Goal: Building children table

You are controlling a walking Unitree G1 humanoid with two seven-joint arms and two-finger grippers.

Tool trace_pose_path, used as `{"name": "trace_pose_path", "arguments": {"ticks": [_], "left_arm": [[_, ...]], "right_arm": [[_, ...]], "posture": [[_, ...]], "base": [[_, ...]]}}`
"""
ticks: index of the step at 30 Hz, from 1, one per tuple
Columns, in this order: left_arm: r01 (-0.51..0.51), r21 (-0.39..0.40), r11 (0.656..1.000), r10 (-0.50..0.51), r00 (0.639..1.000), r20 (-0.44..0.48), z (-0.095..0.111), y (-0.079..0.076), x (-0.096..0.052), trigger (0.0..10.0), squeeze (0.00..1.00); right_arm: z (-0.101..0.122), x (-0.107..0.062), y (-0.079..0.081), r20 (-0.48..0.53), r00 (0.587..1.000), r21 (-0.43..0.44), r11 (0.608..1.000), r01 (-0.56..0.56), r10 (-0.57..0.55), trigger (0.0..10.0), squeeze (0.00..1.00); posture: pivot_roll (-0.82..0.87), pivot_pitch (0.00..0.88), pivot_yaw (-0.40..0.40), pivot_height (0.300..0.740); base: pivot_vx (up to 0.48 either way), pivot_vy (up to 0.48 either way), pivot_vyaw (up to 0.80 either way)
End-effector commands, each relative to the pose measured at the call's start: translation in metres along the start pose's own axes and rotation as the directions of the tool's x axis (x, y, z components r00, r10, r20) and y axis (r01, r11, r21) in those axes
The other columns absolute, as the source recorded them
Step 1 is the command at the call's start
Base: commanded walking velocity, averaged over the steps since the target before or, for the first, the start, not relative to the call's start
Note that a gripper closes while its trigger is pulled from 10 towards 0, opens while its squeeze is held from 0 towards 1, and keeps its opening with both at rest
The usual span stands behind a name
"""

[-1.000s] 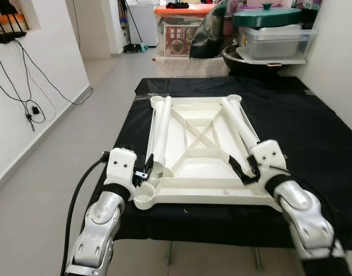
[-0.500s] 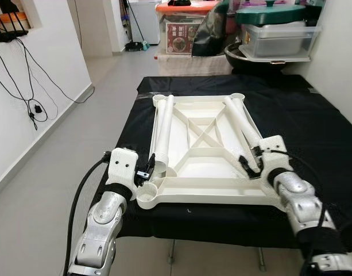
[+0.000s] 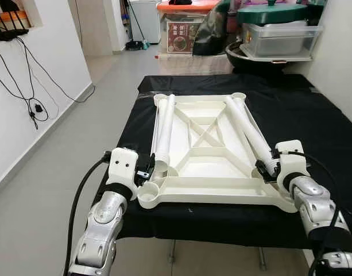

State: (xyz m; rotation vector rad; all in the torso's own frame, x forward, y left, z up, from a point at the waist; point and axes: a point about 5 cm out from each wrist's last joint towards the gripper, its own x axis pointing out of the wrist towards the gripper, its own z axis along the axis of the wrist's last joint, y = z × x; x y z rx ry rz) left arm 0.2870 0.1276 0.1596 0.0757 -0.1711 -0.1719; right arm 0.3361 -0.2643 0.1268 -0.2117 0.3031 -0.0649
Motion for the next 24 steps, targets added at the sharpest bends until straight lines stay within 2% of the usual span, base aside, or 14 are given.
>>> {"name": "trace_pose_path", "arguments": {"ticks": [1, 2, 3, 4, 7, 8, 12, 16, 18, 19, 21, 22, 23, 24], "left_arm": [[0.007, 0.004, 1.000, -0.007, 1.000, -0.017, -0.002, -0.001, 0.000, 10.0, 0.00], [0.005, 0.006, 1.000, -0.005, 1.000, -0.019, -0.003, 0.000, 0.000, 10.0, 0.00], [0.005, 0.006, 1.000, -0.005, 1.000, -0.019, -0.003, 0.000, 0.000, 10.0, 0.00], [0.002, 0.007, 1.000, -0.002, 1.000, -0.020, -0.003, 0.001, 0.000, 10.0, 0.00], [0.000, 0.008, 1.000, 0.000, 1.000, -0.021, -0.003, 0.002, 0.000, 10.0, 0.00], [-0.001, 0.010, 1.000, 0.001, 1.000, -0.022, -0.003, 0.002, 0.000, 10.0, 0.00], [-0.001, 0.013, 1.000, 0.001, 1.000, -0.027, -0.004, 0.003, 0.000, 10.0, 0.00], [-0.001, 0.014, 1.000, 0.001, 1.000, -0.029, -0.004, 0.003, 0.000, 10.0, 0.00], [-0.001, 0.014, 1.000, 0.002, 1.000, -0.029, -0.004, 0.003, 0.000, 10.0, 0.00], [-0.005, 0.007, 1.000, 0.006, 1.000, -0.027, -0.004, 0.003, 0.000, 10.0, 0.00], [-0.005, 0.007, 1.000, 0.006, 1.000, -0.027, -0.004, 0.003, 0.000, 10.0, 0.00], [-0.056, -0.143, 0.988, 0.057, 0.998, -0.002, 0.003, 0.011, 0.002, 10.0, 0.00], [-0.056, -0.143, 0.988, 0.057, 0.998, -0.002, 0.003, 0.011, 0.002, 10.0, 0.00], [-0.084, -0.239, 0.967, 0.090, 0.996, 0.012, 0.007, 0.016, 0.003, 10.0, 0.00]], "right_arm": [[-0.007, 0.000, 0.008, -0.017, 0.999, 0.015, 0.999, -0.034, 0.034, 10.0, 0.00], [-0.012, 0.000, 0.013, -0.039, 0.997, 0.021, 0.998, -0.062, 0.062, 8.4, 0.00], [-0.012, 0.000, 0.013, -0.039, 0.997, 0.021, 0.998, -0.062, 0.062, 8.4, 0.00], [-0.017, 0.000, 0.017, -0.065, 0.994, 0.030, 0.996, -0.081, 0.083, 2.1, 0.00], [-0.019, 0.001, 0.018, -0.082, 0.992, 0.035, 0.995, -0.090, 0.093, 2.1, 0.00], [-0.021, 0.001, 0.017, -0.088, 0.993, 0.064, 0.995, -0.078, 0.083, 0.0, 0.00], [-0.023, 0.001, 0.013, -0.081, 0.995, 0.112, 0.992, -0.050, 0.059, 0.0, 0.00], [-0.021, 0.001, 0.014, -0.060, 0.997, 0.123, 0.992, -0.040, 0.048, 0.0, 0.00], [-0.017, 0.002, 0.014, -0.030, 0.999, 0.134, 0.990, -0.038, 0.042, 0.0, 0.00], [-0.010, 0.002, 0.015, 0.026, 0.999, 0.162, 0.986, -0.050, 0.047, 0.0, 0.00], [-0.010, 0.002, 0.015, 0.026, 0.999, 0.162, 0.986, -0.050, 0.047, 0.0, 0.00], [0.017, -0.001, 0.025, 0.216, 0.970, 0.250, 0.954, -0.167, 0.113, 0.0, 0.00], [0.017, -0.001, 0.025, 0.216, 0.970, 0.250, 0.954, -0.167, 0.113, 0.0, 0.00], [0.028, -0.004, 0.029, 0.296, 0.944, 0.278, 0.931, -0.235, 0.149, 0.0, 0.00]], "posture": [[-0.02, 0.000, -0.025, 0.740], [-0.02, 0.000, -0.025, 0.740], [-0.02, 0.000, -0.025, 0.740], [-0.02, 0.000, -0.025, 0.740], [-0.02, 0.000, -0.025, 0.740], [-0.02, 0.000, -0.030, 0.740], [-0.02, 0.000, -0.030, 0.740], [-0.02, 0.000, -0.026, 0.740], [-0.02, 0.000, -0.025, 0.740], [-0.02, 0.000, -0.025, 0.740], [-0.02, 0.000, -0.025, 0.740], [-0.02, 0.000, -0.020, 0.740], [-0.02, 0.000, -0.020, 0.740], [-0.02, 0.000, -0.020, 0.740]], "base": [[0.000, 0.000, 0.00], [0.000, 0.000, 0.00], [0.000, 0.000, 0.00], [0.000, 0.000, 0.00], [0.000, 0.000, 0.00], [0.000, 0.000, 0.00], [0.000, 0.000, 0.00], [0.000, 0.000, 0.00], [0.000, 0.000, 0.00], [0.000, 0.000, 0.00], [0.000, 0.000, 0.00], [0.000, 0.000, 0.00], [0.000, 0.000, 0.00], [0.000, 0.000, 0.00]]}}
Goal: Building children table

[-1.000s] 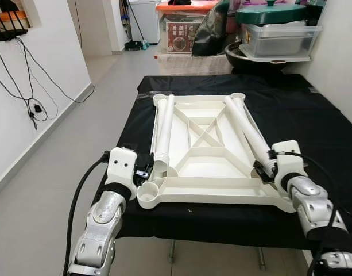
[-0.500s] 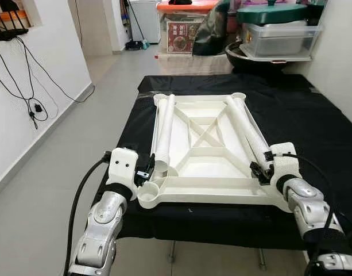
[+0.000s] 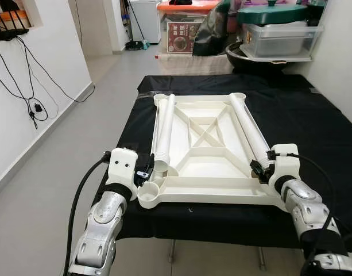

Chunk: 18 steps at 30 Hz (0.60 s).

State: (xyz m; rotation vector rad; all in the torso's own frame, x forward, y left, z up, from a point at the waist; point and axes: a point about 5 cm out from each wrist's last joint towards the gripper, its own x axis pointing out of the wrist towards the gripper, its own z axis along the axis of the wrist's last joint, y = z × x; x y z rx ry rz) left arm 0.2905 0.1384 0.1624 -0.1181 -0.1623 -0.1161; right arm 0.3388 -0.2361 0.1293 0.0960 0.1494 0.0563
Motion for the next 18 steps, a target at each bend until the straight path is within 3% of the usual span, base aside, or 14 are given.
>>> {"name": "trace_pose_path", "arguments": {"ticks": [1, 7, 8, 9, 10, 11, 12, 14, 15, 16, 17, 18], "left_arm": [[-0.033, -0.141, 0.989, 0.040, 0.998, 0.046, 0.012, 0.009, 0.003, 10.0, 0.00], [-0.040, -0.245, 0.969, 0.066, 0.993, 0.098, 0.022, 0.014, 0.003, 10.0, 0.00], [-0.022, -0.323, 0.946, 0.068, 0.989, 0.133, 0.028, 0.015, 0.002, 10.0, 0.00], [0.024, -0.440, 0.898, 0.060, 0.983, 0.174, 0.035, 0.014, 0.001, 10.0, 0.00], [0.024, -0.440, 0.898, 0.060, 0.983, 0.174, 0.035, 0.014, 0.001, 10.0, 0.00], [0.061, -0.514, 0.855, 0.053, 0.978, 0.204, 0.040, 0.013, 0.001, 10.0, 0.00], [0.061, -0.514, 0.855, 0.053, 0.978, 0.204, 0.040, 0.013, 0.001, 10.0, 0.00], [0.153, -0.641, 0.752, 0.019, 0.967, 0.253, 0.047, 0.010, -0.002, 10.0, 0.00], [0.153, -0.641, 0.752, 0.019, 0.967, 0.253, 0.047, 0.010, -0.002, 10.0, 0.00], [0.198, -0.699, 0.687, 0.007, 0.960, 0.279, 0.050, 0.011, -0.004, 10.0, 0.00], [0.198, -0.699, 0.687, 0.007, 0.960, 0.279, 0.050, 0.011, -0.004, 10.0, 0.00], [0.238, -0.739, 0.631, -0.002, 0.953, 0.304, 0.053, 0.012, -0.005, 10.0, 0.00]], "right_arm": [[0.027, -0.002, 0.017, 0.174, 0.974, 0.049, 0.987, -0.155, 0.144, 0.0, 0.00], [0.035, -0.008, 0.031, 0.238, 0.929, 0.057, 0.951, -0.303, 0.282, 0.0, 0.00], [0.036, -0.012, 0.039, 0.261, 0.895, 0.063, 0.918, -0.391, 0.363, 0.0, 0.00], [0.033, -0.018, 0.048, 0.267, 0.850, 0.066, 0.871, -0.487, 0.455, 0.0, 0.00], [0.033, -0.018, 0.048, 0.267, 0.850, 0.066, 0.871, -0.487, 0.455, 0.0, 0.00], [0.031, -0.023, 0.054, 0.272, 0.815, 0.070, 0.834, -0.547, 0.512, 0.0, 0.00], [0.031, -0.023, 0.054, 0.272, 0.815, 0.070, 0.834, -0.547, 0.512, 0.0, 0.00], [0.020, -0.032, 0.064, 0.241, 0.742, 0.066, 0.753, -0.655, 0.625, 0.0, 0.00], [0.020, -0.032, 0.064, 0.241, 0.742, 0.066, 0.753, -0.655, 0.625, 0.0, 0.00], [0.015, -0.037, 0.066, 0.224, 0.706, 0.067, 0.712, -0.699, 0.672, 0.0, 0.00], [0.015, -0.037, 0.066, 0.224, 0.706, 0.067, 0.712, -0.699, 0.672, 0.0, 0.00], [0.010, -0.042, 0.068, 0.214, 0.675, 0.072, 0.678, -0.731, 0.706, 0.0, 0.00]], "posture": [[-0.02, 0.000, -0.018, 0.740], [-0.02, 0.000, -0.021, 0.740], [-0.01, 0.000, -0.023, 0.740], [-0.01, 0.000, -0.028, 0.740], [-0.01, 0.000, -0.028, 0.740], [-0.01, 0.000, -0.028, 0.740], [-0.01, 0.000, -0.028, 0.740], [0.00, 0.000, -0.029, 0.740], [0.00, 0.000, -0.029, 0.740], [0.00, 0.000, -0.029, 0.740], [0.00, 0.000, -0.029, 0.740], [0.00, 0.000, -0.029, 0.740]], "base": [[0.000, 0.000, 0.00], [0.000, 0.000, 0.00], [0.000, 0.000, 0.00], [0.000, 0.000, 0.00], [0.000, 0.000, 0.00], [0.000, 0.000, 0.00], [0.000, 0.000, 0.00], [0.000, 0.000, 0.00], [0.000, 0.000, 0.00], [0.000, 0.000, 0.00], [0.000, 0.000, 0.00], [0.000, 0.000, 0.00]]}}
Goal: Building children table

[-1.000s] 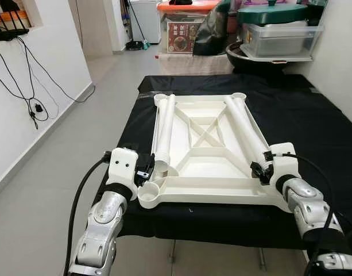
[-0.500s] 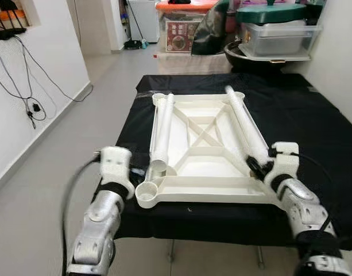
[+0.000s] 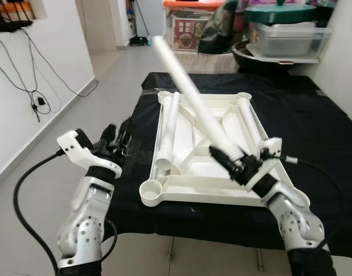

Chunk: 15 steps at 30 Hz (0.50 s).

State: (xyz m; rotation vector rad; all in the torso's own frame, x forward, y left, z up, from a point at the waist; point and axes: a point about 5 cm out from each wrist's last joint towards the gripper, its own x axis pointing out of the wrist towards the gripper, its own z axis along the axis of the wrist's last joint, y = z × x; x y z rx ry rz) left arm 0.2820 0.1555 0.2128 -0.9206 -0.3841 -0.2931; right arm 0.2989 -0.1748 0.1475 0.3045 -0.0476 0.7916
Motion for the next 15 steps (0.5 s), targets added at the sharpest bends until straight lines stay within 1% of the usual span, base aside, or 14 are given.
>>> {"name": "trace_pose_path", "arguments": {"ticks": [1, 2, 3, 4, 5, 6, 9, 10, 11, 12, 13, 14, 15], "left_arm": [[0.033, -0.145, 0.989, -0.029, 0.999, 0.032, 0.005, -0.001, -0.004, 10.0, 0.00], [0.053, -0.182, 0.982, -0.048, 0.998, 0.028, 0.005, -0.002, -0.006, 10.0, 0.00], [0.053, -0.182, 0.982, -0.048, 0.998, 0.028, 0.005, -0.002, -0.006, 10.0, 0.00], [0.063, -0.200, 0.978, -0.059, 0.998, 0.023, 0.005, -0.002, -0.007, 10.0, 0.00], [0.063, -0.200, 0.978, -0.059, 0.998, 0.023, 0.005, -0.002, -0.007, 10.0, 0.00], [0.062, -0.206, 0.976, -0.062, 0.998, 0.007, 0.002, -0.002, -0.008, 10.0, 0.00], [0.062, -0.206, 0.976, -0.062, 0.998, 0.007, 0.002, -0.002, -0.008, 10.0, 0.00], [0.054, -0.215, 0.975, -0.058, 0.998, -0.010, 0.000, -0.001, -0.010, 10.0, 0.00], [0.054, -0.215, 0.975, -0.058, 0.998, -0.010, 0.000, -0.001, -0.010, 10.0, 0.00], [0.038, -0.223, 0.974, -0.044, 0.999, -0.026, -0.002, 0.001, -0.010, 10.0, 0.00], [0.038, -0.223, 0.974, -0.044, 0.999, -0.026, -0.002, 0.001, -0.010, 10.0, 0.00], [0.028, -0.237, 0.971, -0.038, 0.998, -0.040, -0.002, 0.003, -0.011, 10.0, 0.00], [0.028, -0.237, 0.971, -0.038, 0.998, -0.040, -0.002, 0.003, -0.011, 10.0, 0.00]], "right_arm": [[0.001, -0.004, 0.009, 0.008, 0.995, 0.024, 0.994, -0.104, 0.103, 0.0, 0.00], [0.000, -0.008, 0.013, 0.008, 0.988, 0.039, 0.987, -0.155, 0.155, 0.0, 0.00], [0.000, -0.008, 0.013, 0.008, 0.988, 0.039, 0.987, -0.155, 0.155, 0.0, 0.00], [0.000, -0.011, 0.016, 0.010, 0.982, 0.048, 0.981, -0.190, 0.189, 0.0, 0.00], [0.000, -0.011, 0.016, 0.010, 0.982, 0.048, 0.981, -0.190, 0.189, 0.0, 0.00], [0.001, -0.014, 0.020, 0.018, 0.972, 0.067, 0.970, -0.236, 0.235, 0.0, 0.00], [0.001, -0.014, 0.020, 0.018, 0.972, 0.067, 0.970, -0.236, 0.235, 0.0, 0.00], [0.001, -0.017, 0.024, 0.011, 0.958, 0.078, 0.955, -0.287, 0.287, 0.0, 0.00], [0.001, -0.017, 0.024, 0.011, 0.958, 0.078, 0.955, -0.287, 0.287, 0.0, 0.00], [0.002, -0.020, 0.027, 0.014, 0.942, 0.093, 0.938, -0.335, 0.335, 0.0, 0.00], [0.002, -0.020, 0.027, 0.014, 0.942, 0.093, 0.938, -0.335, 0.335, 0.0, 0.00], [0.002, -0.022, 0.032, 0.005, 0.923, 0.103, 0.917, -0.384, 0.386, 0.0, 0.00], [0.002, -0.022, 0.032, 0.005, 0.923, 0.103, 0.917, -0.384, 0.386, 0.0, 0.00]], "posture": [[0.00, 0.000, -0.029, 0.740], [0.00, 0.000, -0.029, 0.740], [0.00, 0.000, -0.029, 0.740], [0.00, 0.000, -0.029, 0.740], [0.00, 0.000, -0.029, 0.740], [0.00, 0.000, -0.031, 0.740], [0.00, 0.000, -0.031, 0.740], [0.00, 0.000, -0.029, 0.740], [0.00, 0.000, -0.029, 0.740], [0.00, 0.000, -0.027, 0.740], [0.00, 0.000, -0.027, 0.740], [0.00, 0.000, -0.023, 0.740], [0.00, 0.000, -0.023, 0.740]], "base": [[0.000, 0.000, 0.00], [0.000, 0.000, 0.00], [0.000, 0.000, 0.00], [0.000, 0.000, 0.00], [0.000, 0.000, 0.00], [0.000, 0.000, 0.00], [0.000, 0.000, 0.00], [0.000, 0.000, 0.00], [0.000, 0.000, 0.00], [0.000, 0.000, 0.00], [0.000, 0.000, 0.00], [0.000, 0.000, 0.00], [0.000, 0.000, 0.00]]}}
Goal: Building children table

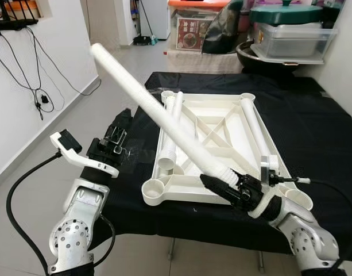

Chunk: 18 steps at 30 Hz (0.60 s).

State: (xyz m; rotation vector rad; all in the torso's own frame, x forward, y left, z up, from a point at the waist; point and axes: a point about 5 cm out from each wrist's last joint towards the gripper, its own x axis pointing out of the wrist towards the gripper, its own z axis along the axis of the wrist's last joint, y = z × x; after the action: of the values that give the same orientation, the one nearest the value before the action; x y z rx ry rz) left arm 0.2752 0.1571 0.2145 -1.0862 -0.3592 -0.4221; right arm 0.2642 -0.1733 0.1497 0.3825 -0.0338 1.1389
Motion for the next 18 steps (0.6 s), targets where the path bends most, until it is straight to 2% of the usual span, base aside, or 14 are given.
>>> {"name": "trace_pose_path", "arguments": {"ticks": [1, 2, 4, 7, 8, 10, 11, 13, 15, 16, 17, 18], "left_arm": [[-0.042, -0.049, 0.998, 0.042, 0.999, 0.000, -0.005, 0.007, -0.006, 10.0, 0.00], [-0.042, -0.049, 0.998, 0.042, 0.999, 0.000, -0.005, 0.007, -0.006, 10.0, 0.00], [-0.046, -0.072, 0.996, 0.046, 0.999, -0.013, -0.003, 0.007, -0.006, 10.0, 0.00], [-0.045, -0.080, 0.996, 0.044, 0.999, -0.020, -0.003, 0.007, -0.006, 10.0, 0.00], [-0.045, -0.084, 0.995, 0.042, 0.999, -0.029, -0.002, 0.007, -0.006, 10.0, 0.00], [-0.045, -0.084, 0.995, 0.042, 0.999, -0.029, -0.002, 0.007, -0.006, 10.0, 0.00], [-0.036, -0.091, 0.995, 0.033, 0.999, -0.038, -0.002, 0.006, -0.006, 10.0, 0.00], [-0.036, -0.091, 0.995, 0.033, 0.999, -0.038, -0.002, 0.006, -0.006, 10.0, 0.00], [-0.013, -0.097, 0.995, 0.007, 0.998, -0.064, -0.006, 0.003, -0.006, 10.0, 0.00], [-0.013, -0.097, 0.995, 0.007, 0.998, -0.064, -0.006, 0.003, -0.006, 10.0, 0.00], [0.002, -0.100, 0.995, -0.009, 0.997, -0.073, -0.007, 0.002, -0.006, 8.2, 0.00], [0.002, -0.100, 0.995, -0.009, 0.997, -0.073, -0.007, 0.002, -0.006, 8.2, 0.00]], "right_arm": [[0.002, 0.003, 0.006, 0.011, 0.998, 0.003, 0.998, -0.056, 0.056, 0.0, 0.00], [0.002, 0.003, 0.006, 0.011, 0.998, 0.003, 0.998, -0.056, 0.056, 0.0, 0.00], [-0.008, -0.002, 0.017, -0.079, 0.985, 0.022, 0.988, -0.151, 0.153, 0.0, 0.00], [-0.014, -0.005, 0.021, -0.127, 0.974, 0.034, 0.982, -0.185, 0.188, 0.0, 0.00], [-0.018, -0.009, 0.024, -0.177, 0.960, 0.045, 0.976, -0.213, 0.218, 0.0, 0.00], [-0.018, -0.009, 0.024, -0.177, 0.960, 0.045, 0.976, -0.213, 0.218, 0.0, 0.00], [-0.022, -0.014, 0.025, -0.233, 0.944, 0.048, 0.973, -0.227, 0.232, 0.0, 0.00], [-0.022, -0.014, 0.025, -0.233, 0.944, 0.048, 0.973, -0.227, 0.232, 0.0, 0.00], [-0.026, -0.021, 0.023, -0.306, 0.921, 0.053, 0.970, -0.235, 0.240, 0.0, 0.00], [-0.026, -0.021, 0.023, -0.306, 0.921, 0.053, 0.970, -0.235, 0.240, 0.0, 0.00], [-0.026, -0.022, 0.021, -0.320, 0.917, 0.052, 0.971, -0.234, 0.238, 0.0, 0.00], [-0.026, -0.022, 0.021, -0.320, 0.917, 0.052, 0.971, -0.234, 0.238, 0.0, 0.00]], "posture": [[0.00, 0.000, -0.023, 0.740], [0.00, 0.000, -0.023, 0.740], [0.00, 0.000, -0.022, 0.740], [0.00, 0.000, -0.022, 0.740], [0.00, 0.000, -0.020, 0.740], [0.00, 0.000, -0.020, 0.740], [0.00, 0.000, -0.020, 0.740], [0.00, 0.000, -0.020, 0.740], [0.00, 0.000, -0.022, 0.740], [0.00, 0.000, -0.022, 0.740], [0.00, 0.000, -0.022, 0.740], [0.00, 0.000, -0.022, 0.740]], "base": [[0.000, 0.000, 0.00], [0.000, 0.000, 0.00], [0.000, 0.000, 0.00], [0.000, 0.000, 0.00], [0.000, 0.000, 0.00], [0.000, 0.000, 0.00], [0.000, 0.000, 0.00], [0.000, 0.000, 0.00], [0.000, 0.000, 0.00], [0.000, 0.000, 0.00], [0.000, 0.000, 0.00], [0.000, 0.000, 0.00]]}}
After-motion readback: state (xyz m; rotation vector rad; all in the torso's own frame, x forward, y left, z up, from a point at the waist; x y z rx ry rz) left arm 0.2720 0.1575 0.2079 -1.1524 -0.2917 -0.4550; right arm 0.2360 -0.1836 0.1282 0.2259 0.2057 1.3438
